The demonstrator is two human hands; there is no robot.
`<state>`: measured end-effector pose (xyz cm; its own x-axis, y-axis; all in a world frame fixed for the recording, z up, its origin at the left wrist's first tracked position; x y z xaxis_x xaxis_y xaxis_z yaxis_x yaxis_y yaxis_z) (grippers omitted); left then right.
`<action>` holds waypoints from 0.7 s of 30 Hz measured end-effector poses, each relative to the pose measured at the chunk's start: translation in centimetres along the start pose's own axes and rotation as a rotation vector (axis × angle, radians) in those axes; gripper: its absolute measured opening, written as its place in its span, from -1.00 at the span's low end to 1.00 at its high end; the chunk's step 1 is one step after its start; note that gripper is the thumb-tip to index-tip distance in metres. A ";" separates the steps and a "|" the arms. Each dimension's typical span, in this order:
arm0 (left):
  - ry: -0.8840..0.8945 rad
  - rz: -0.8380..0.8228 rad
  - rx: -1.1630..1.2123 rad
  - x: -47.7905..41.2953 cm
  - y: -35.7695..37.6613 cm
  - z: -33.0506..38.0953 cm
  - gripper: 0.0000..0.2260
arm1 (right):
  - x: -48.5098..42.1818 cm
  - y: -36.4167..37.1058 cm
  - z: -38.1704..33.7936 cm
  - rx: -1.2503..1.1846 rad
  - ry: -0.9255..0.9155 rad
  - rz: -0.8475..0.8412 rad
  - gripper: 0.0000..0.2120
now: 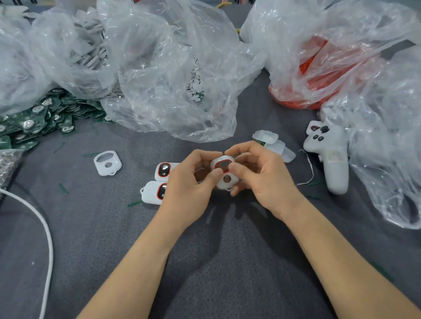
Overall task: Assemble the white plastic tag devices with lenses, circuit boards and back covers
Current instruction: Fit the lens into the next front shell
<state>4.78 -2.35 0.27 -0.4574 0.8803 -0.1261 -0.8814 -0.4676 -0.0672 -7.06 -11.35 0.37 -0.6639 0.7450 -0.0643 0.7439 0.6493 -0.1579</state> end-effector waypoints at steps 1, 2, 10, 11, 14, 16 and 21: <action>-0.002 -0.003 -0.011 0.0 0.0 -0.1 -0.82 | 0.0 0.1 0.0 0.027 -0.006 0.009 -0.80; -0.005 -0.008 -0.019 -0.1 -0.1 -0.1 -0.82 | 0.0 0.1 0.0 0.040 -0.003 0.016 -0.80; 0.038 -0.028 -0.044 0.0 0.1 -0.1 -0.82 | 0.4 -0.2 -0.6 -0.002 0.014 -0.035 -0.78; 0.049 -0.024 -0.055 0.1 0.1 0.0 -0.82 | 0.5 -0.2 -0.7 0.044 -0.007 -0.011 -0.78; 0.082 0.008 -0.059 0.2 0.2 0.3 -0.82 | 1.1 0.2 -1.1 0.313 -0.171 0.126 -0.78; 0.105 0.027 -0.086 0.5 0.2 0.3 -0.79 | 1.6 0.7 -1.6 0.466 -0.275 0.211 -0.76; 0.201 -0.011 -0.248 0.8 0.5 -0.1 -0.80 | 4.3 0.6 -1.7 0.594 -0.287 0.161 -0.64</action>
<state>3.96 -1.90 0.07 -0.3937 0.8633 -0.3158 -0.8192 -0.4853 -0.3056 -9.35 -7.45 1.70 -0.6036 0.7021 -0.3778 0.7212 0.2787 -0.6342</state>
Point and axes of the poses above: each hand's wrist, its own x-axis away from the middle knuckle, its own y-axis out of the palm, z = x × y, the point moved 3 cm from there along -x, towards the middle knuckle, and after that the axes turned 7 degrees about x, right-handed, at the moved point
